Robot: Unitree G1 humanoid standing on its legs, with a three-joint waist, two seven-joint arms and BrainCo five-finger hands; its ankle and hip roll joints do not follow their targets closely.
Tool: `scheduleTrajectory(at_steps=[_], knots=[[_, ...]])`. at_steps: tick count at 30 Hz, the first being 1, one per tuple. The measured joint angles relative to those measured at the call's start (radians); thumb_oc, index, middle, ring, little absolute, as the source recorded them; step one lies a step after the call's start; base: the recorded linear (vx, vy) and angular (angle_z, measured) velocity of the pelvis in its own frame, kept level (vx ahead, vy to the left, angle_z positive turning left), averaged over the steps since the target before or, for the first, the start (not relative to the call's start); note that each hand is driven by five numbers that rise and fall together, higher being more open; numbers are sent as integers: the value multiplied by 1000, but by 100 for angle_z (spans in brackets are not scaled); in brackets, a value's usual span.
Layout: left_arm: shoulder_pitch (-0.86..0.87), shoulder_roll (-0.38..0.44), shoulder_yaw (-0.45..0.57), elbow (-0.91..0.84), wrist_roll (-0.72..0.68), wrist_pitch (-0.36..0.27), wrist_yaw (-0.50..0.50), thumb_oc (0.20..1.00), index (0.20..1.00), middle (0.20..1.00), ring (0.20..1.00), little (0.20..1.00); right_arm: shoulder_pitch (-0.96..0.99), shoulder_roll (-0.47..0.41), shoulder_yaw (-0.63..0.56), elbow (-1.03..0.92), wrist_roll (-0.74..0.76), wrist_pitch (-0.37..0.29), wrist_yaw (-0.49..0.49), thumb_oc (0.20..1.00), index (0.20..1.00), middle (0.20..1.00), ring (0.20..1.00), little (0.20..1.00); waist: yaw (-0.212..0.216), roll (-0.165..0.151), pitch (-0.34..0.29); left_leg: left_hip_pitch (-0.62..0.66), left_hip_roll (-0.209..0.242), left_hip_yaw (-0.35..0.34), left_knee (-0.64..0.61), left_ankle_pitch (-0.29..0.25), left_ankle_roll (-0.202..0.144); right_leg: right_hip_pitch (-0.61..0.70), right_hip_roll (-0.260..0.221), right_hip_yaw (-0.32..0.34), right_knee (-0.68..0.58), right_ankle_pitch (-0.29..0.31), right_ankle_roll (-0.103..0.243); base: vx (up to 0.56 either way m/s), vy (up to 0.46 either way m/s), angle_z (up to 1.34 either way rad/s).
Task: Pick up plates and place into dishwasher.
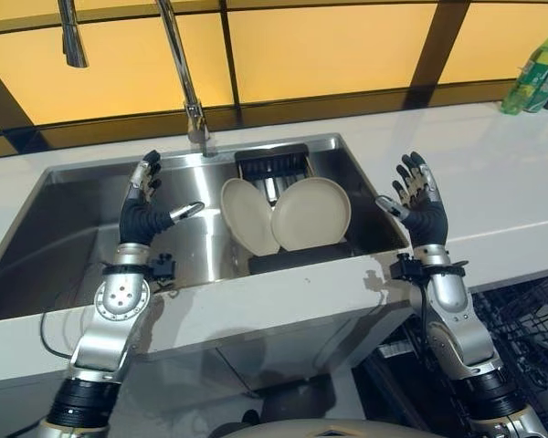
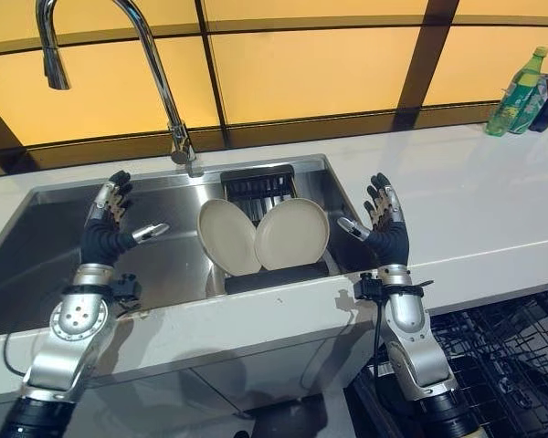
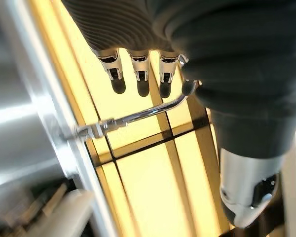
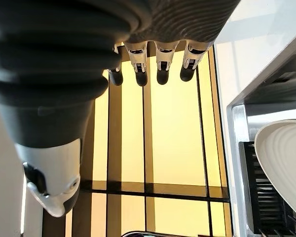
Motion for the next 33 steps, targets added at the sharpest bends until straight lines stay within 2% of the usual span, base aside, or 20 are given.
scheduleTrajectory(at_steps=[2, 4, 6, 9, 13, 17, 22, 26, 28, 33], knots=[[-1, 28, 39, 42, 25, 0, -4, 1000, 1000, 1000, 1000, 1000, 2, -7, -27, 0, 2, 7, 8, 1000, 1000, 1000, 1000, 1000, 2, 7, 2, -30, 1, -7, 43, -9, -11, -12, 1, 8, 1, 2, -4, 0, 56, -8], [-1, 49, 50, 92, 27, -1, -6, 1000, 1000, 1000, 1000, 1000, 1, -18, -30, 1, 7, 8, 7, 1000, 1000, 1000, 1000, 1000, 4, 19, 7, -34, 0, -44, 62, -10, -13, -14, 1, 20, 1, 4, -9, 29, 140, -15], [-1, 49, 51, 122, 71, -5, -17, 1000, 1000, 1000, 1000, 1000, 1, -31, -30, 1, 6, 7, 0, 1000, 1000, 1000, 1000, 1000, 5, 42, 12, -26, 4, -76, 62, -14, -17, -14, 0, 35, 2, 6, -10, 48, 181, -21], [-3, 54, 51, 128, 153, -17, -27, 1000, 1000, 1000, 1000, 1000, 0, -37, -30, 1, 6, 10, -5, 1000, 1000, 1000, 1000, 1000, -2, 80, 10, -20, 7, -78, 37, -23, -18, -23, 0, 45, 2, 17, -1, 63, 167, -11], [-6, 132, 51, 132, 269, -24, -28, 1000, 1000, 1000, 1000, 1000, 3, -46, -42, 1, 8, 18, 0, 1000, 1000, 1000, 1000, 1000, -22, 81, 11, -7, 1, -76, 9, -15, -8, -25, -6, 55, 0, 20, 8, 69, 150, -7], [-8, 239, 53, 163, 374, -61, -15, 1000, 1000, 1000, 1000, 1000, 3, -68, -57, 1, 28, 29, 7, 1000, 1000, 1000, 1000, 1000, -25, 83, 10, -5, -6, -64, -7, -12, -3, -36, -14, 63, 1, 19, 14, 86, 137, -7], [-8, 249, 53, 165, 420, -119, -12, 1000, 1000, 1000, 1000, 1000, 3, -69, -55, 1, 28, 46, 9, 1000, 1000, 1000, 1000, 1000, -25, 83, 11, 3, -12, -51, -17, -10, 0, -37, -21, 77, 1, 19, 19, 88, 102, -9], [-8, 286, 43, 164, 562, -196, 7, 1000, 1000, 1000, 1000, 1000, 3, -75, -55, 3, 31, 51, 15, 1000, 1000, 1000, 1000, 1000, -31, 78, 14, 7, -13, -48, -18, -10, 0, -38, -19, 81, 1, 19, 19, 66, 93, -3], [-8, 324, 21, 164, 619, -221, 15, 1000, 1000, 1000, 1000, 1000, 3, -80, -56, 4, 45, 51, 24, 1000, 1000, 1000, 1000, 1000, -48, 75, 16, 9, -10, -47, -19, -11, 0, -38, -18, 83, 1, 20, 20, 37, 80, 0], [-20, 441, -91, 164, 739, -272, 11, 1000, 1000, 1000, 1000, 1000, 4, -111, -56, 10, 87, 51, 54, 1000, 1000, 1000, 1000, 1000, -56, 72, 22, 11, -11, -25, -19, -13, 4, -46, -22, 106, 1, 27, 26, 50, 77, -12]])
